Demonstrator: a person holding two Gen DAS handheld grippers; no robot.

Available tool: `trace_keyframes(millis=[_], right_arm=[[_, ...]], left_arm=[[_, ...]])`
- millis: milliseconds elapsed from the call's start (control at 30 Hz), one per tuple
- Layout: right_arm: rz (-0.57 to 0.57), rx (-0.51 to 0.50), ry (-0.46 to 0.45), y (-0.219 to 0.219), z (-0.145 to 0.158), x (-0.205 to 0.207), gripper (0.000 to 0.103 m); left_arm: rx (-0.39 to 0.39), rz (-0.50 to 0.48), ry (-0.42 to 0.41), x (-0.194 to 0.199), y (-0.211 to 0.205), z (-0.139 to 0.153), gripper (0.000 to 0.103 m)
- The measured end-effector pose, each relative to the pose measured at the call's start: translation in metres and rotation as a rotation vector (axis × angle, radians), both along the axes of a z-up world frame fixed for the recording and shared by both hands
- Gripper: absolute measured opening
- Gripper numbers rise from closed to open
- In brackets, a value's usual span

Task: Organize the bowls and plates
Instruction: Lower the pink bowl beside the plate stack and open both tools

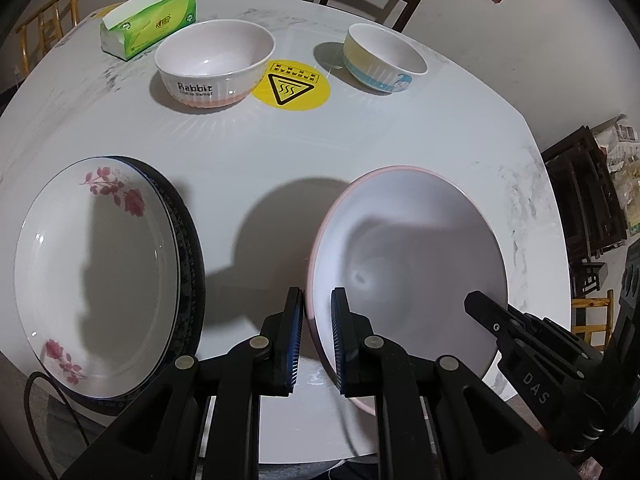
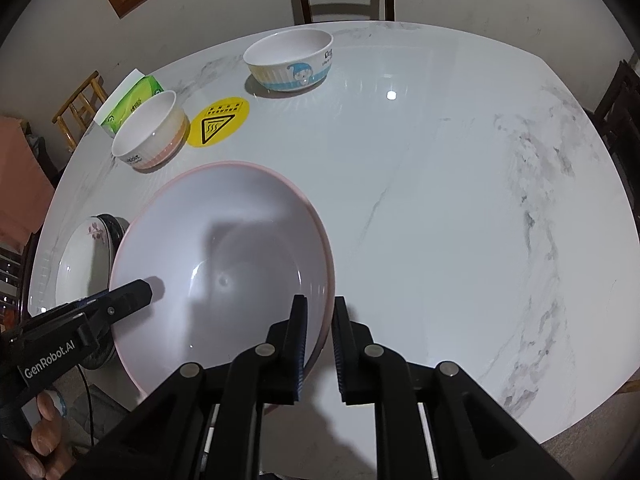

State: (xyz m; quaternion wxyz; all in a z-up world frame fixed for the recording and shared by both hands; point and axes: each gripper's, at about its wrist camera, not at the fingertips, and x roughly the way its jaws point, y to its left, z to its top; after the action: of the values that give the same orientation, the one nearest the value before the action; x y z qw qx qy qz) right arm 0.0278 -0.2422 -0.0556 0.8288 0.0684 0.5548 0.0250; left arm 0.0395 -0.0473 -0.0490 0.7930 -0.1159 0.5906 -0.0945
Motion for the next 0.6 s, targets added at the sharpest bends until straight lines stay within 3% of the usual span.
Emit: trace_keyframes(millis=[500, 600], right_arm=[[0.017, -0.001, -0.013, 0.0049, 0.0012, -0.0032, 0.015], [0.025, -0.03, -0.044, 0.0083, 0.0069, -0.0051, 0.021]], left_arm=[[0.009, 0.002, -0.016, 0.0002, 0.0037, -0.0016, 0.011], [0.019, 0.005, -0.022, 0.0003, 0.0048, -0.0011, 0.012]])
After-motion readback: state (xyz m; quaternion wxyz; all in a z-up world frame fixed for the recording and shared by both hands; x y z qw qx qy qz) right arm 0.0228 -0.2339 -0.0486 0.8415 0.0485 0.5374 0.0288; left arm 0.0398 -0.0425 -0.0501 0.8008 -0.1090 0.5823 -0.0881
